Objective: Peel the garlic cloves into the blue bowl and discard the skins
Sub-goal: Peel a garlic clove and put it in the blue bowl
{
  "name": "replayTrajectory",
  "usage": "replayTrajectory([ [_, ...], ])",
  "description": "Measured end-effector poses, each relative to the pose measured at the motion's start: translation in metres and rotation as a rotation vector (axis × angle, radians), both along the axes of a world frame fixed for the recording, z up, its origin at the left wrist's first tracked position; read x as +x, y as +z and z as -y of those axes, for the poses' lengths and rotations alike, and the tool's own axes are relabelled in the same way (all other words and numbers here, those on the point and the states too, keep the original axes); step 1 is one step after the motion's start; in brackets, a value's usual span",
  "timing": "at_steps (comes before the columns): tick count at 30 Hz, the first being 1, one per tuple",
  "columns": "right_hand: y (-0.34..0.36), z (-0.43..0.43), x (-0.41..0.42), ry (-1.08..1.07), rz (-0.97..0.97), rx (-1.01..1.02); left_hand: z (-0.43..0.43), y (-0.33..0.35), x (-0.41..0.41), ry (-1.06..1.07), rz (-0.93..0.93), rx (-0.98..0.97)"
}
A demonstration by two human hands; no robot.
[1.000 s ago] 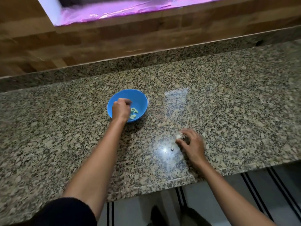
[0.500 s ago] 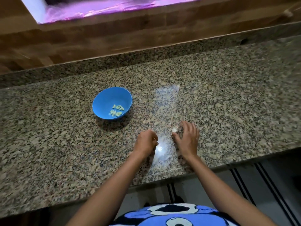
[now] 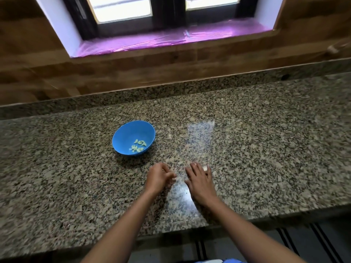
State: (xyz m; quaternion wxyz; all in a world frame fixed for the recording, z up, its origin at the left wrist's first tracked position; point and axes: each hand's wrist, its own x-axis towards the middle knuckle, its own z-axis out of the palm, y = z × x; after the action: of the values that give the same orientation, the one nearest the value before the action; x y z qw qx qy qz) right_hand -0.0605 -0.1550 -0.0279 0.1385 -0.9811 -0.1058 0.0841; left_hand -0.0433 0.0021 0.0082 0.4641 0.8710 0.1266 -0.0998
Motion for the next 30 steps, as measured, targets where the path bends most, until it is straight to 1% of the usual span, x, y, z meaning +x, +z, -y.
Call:
replayTrajectory([
  [2, 0.003, 0.003, 0.002, -0.001, -0.002, -0.009, 0.001, 0.000, 0.003, -0.045, 0.006, 0.125],
  [3, 0.004, 0.002, 0.002, 0.003, 0.013, 0.011, 0.001, 0.000, 0.005, -0.058, -0.016, 0.145],
  [4, 0.005, 0.000, 0.002, 0.011, 0.036, 0.047, 0.000, 0.000, 0.006, -0.069, -0.037, 0.139],
  [6, 0.007, -0.005, 0.000, 0.057, 0.049, 0.150, -0.001, -0.001, 0.009, -0.074, -0.101, 0.068],
  [8, 0.005, -0.010, 0.000, 0.117, -0.034, 0.232, -0.002, 0.002, 0.011, -0.066, -0.182, -0.002],
  [11, -0.004, -0.010, 0.003, 0.171, -0.144, 0.159, -0.007, 0.003, 0.015, 0.010, -0.298, -0.095],
  [13, -0.011, -0.007, 0.005, 0.190, -0.169, 0.111, -0.009, 0.004, 0.016, 0.048, -0.356, -0.151],
  [16, -0.017, -0.005, 0.005, 0.203, -0.168, 0.106, -0.010, 0.007, 0.016, 0.079, -0.392, -0.187],
  [18, -0.017, -0.006, 0.004, 0.196, -0.155, 0.107, -0.008, 0.002, 0.021, 0.105, -0.398, -0.165],
  [21, -0.017, -0.006, 0.004, 0.173, -0.171, 0.143, -0.008, -0.003, 0.025, 0.083, -0.334, -0.046],
  [22, -0.017, -0.006, 0.006, 0.142, -0.183, 0.212, -0.008, -0.003, 0.023, 0.069, -0.321, -0.060],
  [23, -0.014, -0.006, 0.008, 0.082, -0.199, 0.351, -0.010, -0.002, 0.020, 0.054, -0.314, -0.133],
  [25, -0.006, -0.007, 0.013, -0.038, -0.243, 0.676, -0.014, 0.000, 0.011, 0.059, -0.306, -0.371],
  [26, 0.001, -0.007, 0.015, -0.057, -0.250, 0.771, -0.016, 0.003, 0.009, 0.063, -0.290, -0.480],
  [27, 0.009, -0.007, 0.016, -0.058, -0.250, 0.803, -0.017, 0.005, 0.008, 0.054, -0.260, -0.530],
  [28, 0.016, -0.007, 0.017, -0.062, -0.256, 0.821, -0.018, 0.005, 0.007, 0.036, -0.224, -0.538],
  [30, 0.025, -0.007, 0.022, -0.086, -0.273, 0.823, -0.019, 0.009, 0.006, -0.024, -0.152, -0.497],
])
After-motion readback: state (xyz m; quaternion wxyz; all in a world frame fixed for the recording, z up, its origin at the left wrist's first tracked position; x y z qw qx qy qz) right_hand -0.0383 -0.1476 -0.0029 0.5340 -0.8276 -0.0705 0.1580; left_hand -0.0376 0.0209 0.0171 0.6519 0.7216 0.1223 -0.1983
